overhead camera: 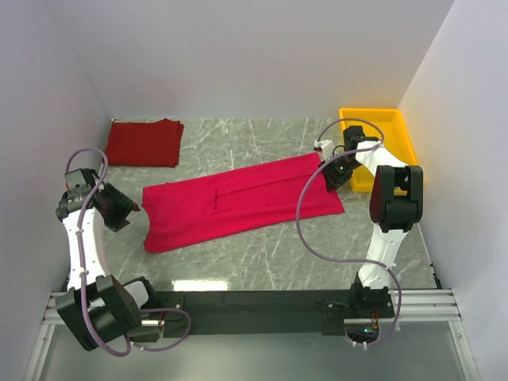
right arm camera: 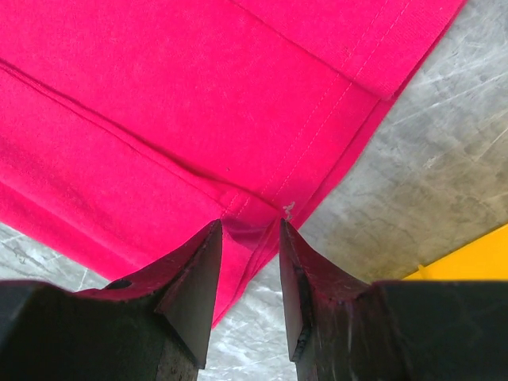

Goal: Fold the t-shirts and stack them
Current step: Fold the tshirt

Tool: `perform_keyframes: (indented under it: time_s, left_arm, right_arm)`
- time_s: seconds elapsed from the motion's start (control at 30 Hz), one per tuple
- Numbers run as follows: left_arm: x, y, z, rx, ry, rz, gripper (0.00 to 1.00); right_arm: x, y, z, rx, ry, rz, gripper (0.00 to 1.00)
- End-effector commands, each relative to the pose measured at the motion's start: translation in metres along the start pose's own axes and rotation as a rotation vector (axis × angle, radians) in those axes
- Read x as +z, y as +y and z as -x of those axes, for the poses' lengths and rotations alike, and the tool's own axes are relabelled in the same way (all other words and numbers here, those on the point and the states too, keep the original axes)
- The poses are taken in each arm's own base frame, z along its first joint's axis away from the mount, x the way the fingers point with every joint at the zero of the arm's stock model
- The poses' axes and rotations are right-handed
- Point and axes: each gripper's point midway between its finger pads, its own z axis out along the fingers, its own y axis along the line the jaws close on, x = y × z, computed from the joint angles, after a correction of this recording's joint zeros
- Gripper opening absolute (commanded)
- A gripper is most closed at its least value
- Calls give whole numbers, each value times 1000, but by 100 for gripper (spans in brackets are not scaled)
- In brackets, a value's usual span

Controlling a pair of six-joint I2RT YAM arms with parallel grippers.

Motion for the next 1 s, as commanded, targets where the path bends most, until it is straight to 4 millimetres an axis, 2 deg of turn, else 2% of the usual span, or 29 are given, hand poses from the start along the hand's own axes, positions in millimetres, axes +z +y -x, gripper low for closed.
perform_keyframes:
  time_s: [0.0, 0.43, 0.53, 0.63, 0.8, 0.97]
  left_arm:
    - [-2, -2, 6, 12, -34, -17, 56]
    - [-1, -1, 5, 9, -35, -16, 56]
    - [-1, 0, 5, 9, -37, -12, 56]
    - [0, 1, 3, 8, -33, -11, 56]
    - [-1, 2, 4, 11, -38, -5, 56]
    - [0, 3, 3, 10, -34, -3, 56]
  right_arm:
    - [-2, -3, 5, -17, 10, -6, 42]
    - [11, -1, -2, 2, 37, 29, 40]
    - [8, -1, 0, -4, 22, 22, 32]
    - [2, -2, 5, -3, -4, 0, 15]
    - [-8, -4, 13, 1, -56, -55, 12]
    - [-20, 1, 17, 5, -106, -86, 11]
